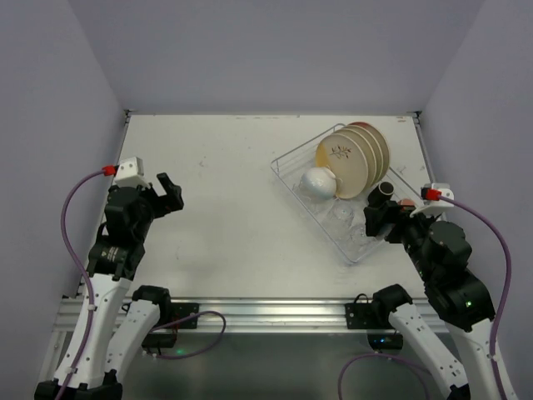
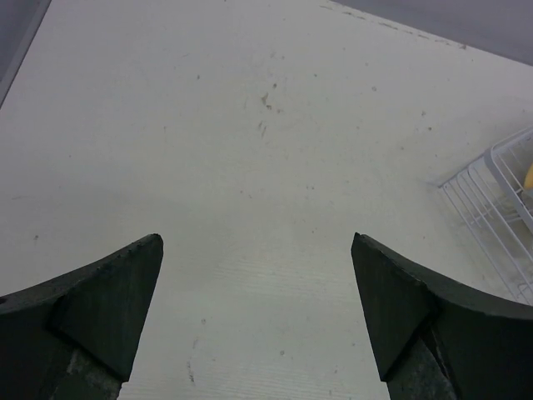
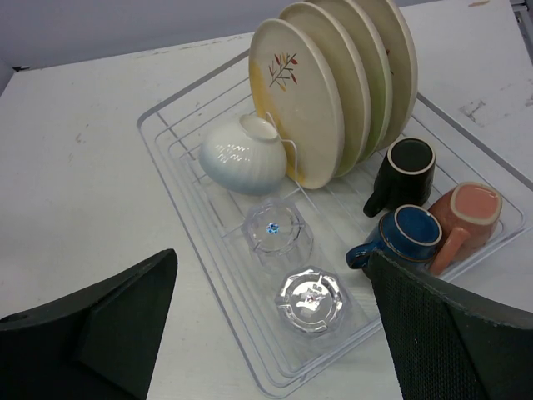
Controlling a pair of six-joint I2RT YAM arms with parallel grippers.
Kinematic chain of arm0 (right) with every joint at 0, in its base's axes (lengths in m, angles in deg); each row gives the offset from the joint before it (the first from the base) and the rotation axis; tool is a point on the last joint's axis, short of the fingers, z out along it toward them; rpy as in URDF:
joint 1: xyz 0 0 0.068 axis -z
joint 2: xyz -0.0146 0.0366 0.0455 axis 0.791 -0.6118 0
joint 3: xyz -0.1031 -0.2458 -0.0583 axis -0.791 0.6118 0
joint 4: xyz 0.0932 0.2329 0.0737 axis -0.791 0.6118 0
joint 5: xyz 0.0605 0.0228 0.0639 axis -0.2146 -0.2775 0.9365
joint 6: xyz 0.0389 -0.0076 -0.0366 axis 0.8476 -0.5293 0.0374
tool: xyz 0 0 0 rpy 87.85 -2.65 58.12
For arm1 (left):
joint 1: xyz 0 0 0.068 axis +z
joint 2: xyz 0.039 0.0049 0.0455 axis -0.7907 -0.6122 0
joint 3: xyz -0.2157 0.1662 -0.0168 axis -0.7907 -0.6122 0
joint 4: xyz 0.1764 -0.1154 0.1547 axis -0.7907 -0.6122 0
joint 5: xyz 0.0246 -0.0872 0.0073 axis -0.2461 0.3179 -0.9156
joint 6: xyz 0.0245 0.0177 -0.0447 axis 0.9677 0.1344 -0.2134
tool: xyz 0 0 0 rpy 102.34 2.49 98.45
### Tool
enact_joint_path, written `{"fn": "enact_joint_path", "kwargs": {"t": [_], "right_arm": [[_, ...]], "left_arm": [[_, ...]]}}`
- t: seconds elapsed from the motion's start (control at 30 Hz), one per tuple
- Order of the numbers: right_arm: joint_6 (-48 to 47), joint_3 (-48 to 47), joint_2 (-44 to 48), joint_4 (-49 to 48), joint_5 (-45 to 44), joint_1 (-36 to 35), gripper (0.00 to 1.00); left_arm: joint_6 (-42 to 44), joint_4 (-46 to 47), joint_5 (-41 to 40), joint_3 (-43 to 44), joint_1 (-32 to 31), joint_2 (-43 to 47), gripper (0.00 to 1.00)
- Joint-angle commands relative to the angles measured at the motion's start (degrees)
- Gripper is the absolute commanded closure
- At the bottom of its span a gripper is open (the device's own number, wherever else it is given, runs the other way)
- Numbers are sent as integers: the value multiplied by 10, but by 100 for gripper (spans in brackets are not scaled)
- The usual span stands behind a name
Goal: Unload the mixed dishes from the dish rack
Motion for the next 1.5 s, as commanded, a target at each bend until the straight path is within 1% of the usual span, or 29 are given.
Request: {"fn": "enact_joint_path", "kwargs": {"t": [0.0,0.2,0.27,0.37,0.4,0.43,0.5,0.53,0.57,0.6,0.63,0.67,0.7,0.73,0.77,0.8,0.83,0.87,0.9,0.93,0.97,1.07,1.17,1.33,1.47], "right_arm": [[6,-14,2,-11,-15,0,1],[14,-9,7,-18,-26,0,1],[22,-6,7,-22,-38,0,1],[35,6,22,-32,-36,0,1],[38,10,28,-38,-30,0,1],[48,14,36,-43,-30,0,1],[50,27,59,-56,-29,0,1],[49,30,65,-58,-26,0,1],[49,34,71,-60,-24,0,1],[49,34,71,-60,-23,0,1],[47,34,70,-59,-21,0,1],[47,35,69,-59,-20,0,1],[47,35,65,-58,-19,0,1],[47,34,63,-57,-18,0,1],[46,34,61,-54,-18,0,1],[47,33,60,-51,-18,0,1],[48,32,60,-49,-19,0,1],[48,32,61,-46,-21,0,1],[50,31,66,-46,-20,-1,1],[51,32,69,-46,-22,0,1],[51,34,72,-47,-21,0,1],[51,39,78,-48,-19,0,1],[51,46,82,-48,-23,0,1],[53,50,94,-51,-30,0,1],[51,55,100,-54,-21,0,1]], "left_arm": [[-10,4,-14,7,-4,-7,0],[-31,-3,-42,14,-4,-16,0],[-39,-3,-41,21,-4,-20,0],[-63,3,21,43,-4,-47,0],[-79,13,87,48,-4,-57,0],[-124,25,128,51,-4,-65,0],[-190,75,185,48,-11,-94,0],[-254,93,170,46,-53,-103,0],[-280,108,127,59,-98,-124,0],[-298,108,-16,71,-152,-138,0],[-328,110,-87,86,-265,-154,0],[-340,108,-140,104,-314,-201,0],[-349,108,-204,143,-349,-231,0],[-368,108,-214,165,-390,-259,0],[-375,108,-217,187,-406,-320,0],[-387,108,-224,234,-431,-351,0],[-395,110,-226,256,-441,-378,0],[-403,114,-228,275,-451,-431,0],[-416,121,-231,291,-465,-457,0],[-422,132,-230,322,-469,-479,0],[-422,143,-229,334,-475,-524,0],[-429,154,-231,391,-489,-596,0],[-457,153,-234,427,-491,-646,0],[-511,144,-252,449,-494,-684,0],[-551,111,-253,479,-494,-725,0]]}}
